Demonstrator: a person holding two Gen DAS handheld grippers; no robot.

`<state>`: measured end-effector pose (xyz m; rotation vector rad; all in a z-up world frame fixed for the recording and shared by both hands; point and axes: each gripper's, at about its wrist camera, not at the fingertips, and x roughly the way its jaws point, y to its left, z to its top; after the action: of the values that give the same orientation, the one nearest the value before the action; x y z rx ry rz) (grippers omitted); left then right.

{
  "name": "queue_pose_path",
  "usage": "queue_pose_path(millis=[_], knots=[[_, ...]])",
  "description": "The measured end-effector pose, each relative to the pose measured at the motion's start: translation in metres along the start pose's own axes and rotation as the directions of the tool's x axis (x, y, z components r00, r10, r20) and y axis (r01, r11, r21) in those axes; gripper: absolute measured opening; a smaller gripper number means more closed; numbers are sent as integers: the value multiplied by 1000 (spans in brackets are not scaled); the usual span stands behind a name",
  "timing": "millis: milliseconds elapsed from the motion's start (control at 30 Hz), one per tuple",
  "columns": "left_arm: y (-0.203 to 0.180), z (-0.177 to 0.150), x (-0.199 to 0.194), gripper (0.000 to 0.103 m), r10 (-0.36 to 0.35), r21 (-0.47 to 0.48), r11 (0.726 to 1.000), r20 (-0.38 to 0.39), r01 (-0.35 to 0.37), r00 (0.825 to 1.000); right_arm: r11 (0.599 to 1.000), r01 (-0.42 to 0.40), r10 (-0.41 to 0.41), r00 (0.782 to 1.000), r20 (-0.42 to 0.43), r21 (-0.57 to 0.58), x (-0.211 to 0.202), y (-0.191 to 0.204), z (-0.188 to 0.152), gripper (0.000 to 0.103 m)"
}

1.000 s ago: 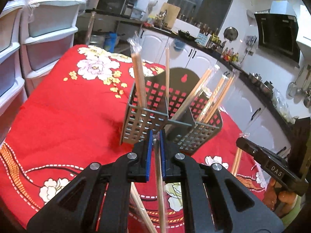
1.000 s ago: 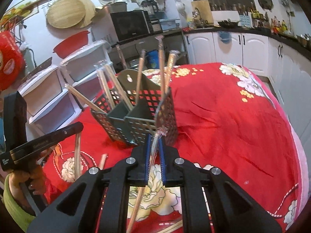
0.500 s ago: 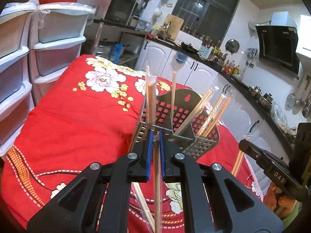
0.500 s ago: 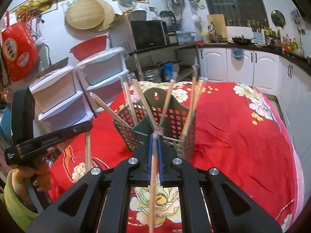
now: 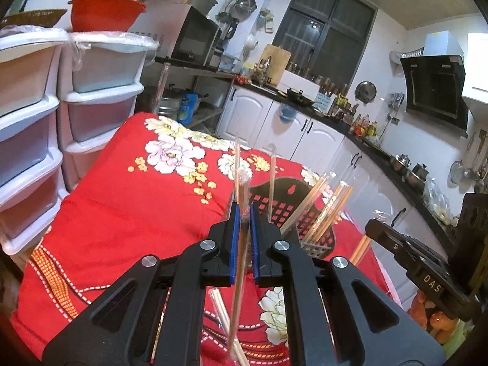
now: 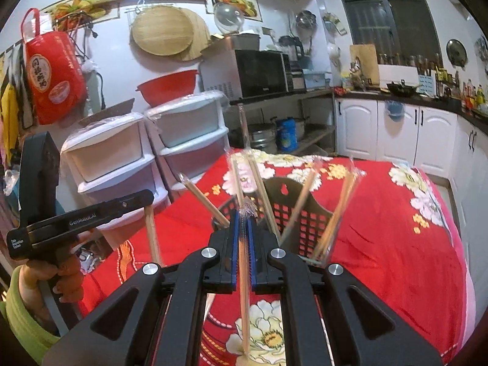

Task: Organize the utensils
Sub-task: 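Lift both held chopsticks and lower them into the caddy compartments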

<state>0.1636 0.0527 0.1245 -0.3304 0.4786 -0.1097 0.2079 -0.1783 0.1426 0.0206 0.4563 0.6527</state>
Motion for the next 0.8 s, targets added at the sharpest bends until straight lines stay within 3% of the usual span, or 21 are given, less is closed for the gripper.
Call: queue_pose_path(millis=[800], knots=[[-30, 49, -2, 2, -58, 68, 996, 81, 52, 995, 1000, 23, -21, 986, 166, -10, -20, -4, 55, 5]])
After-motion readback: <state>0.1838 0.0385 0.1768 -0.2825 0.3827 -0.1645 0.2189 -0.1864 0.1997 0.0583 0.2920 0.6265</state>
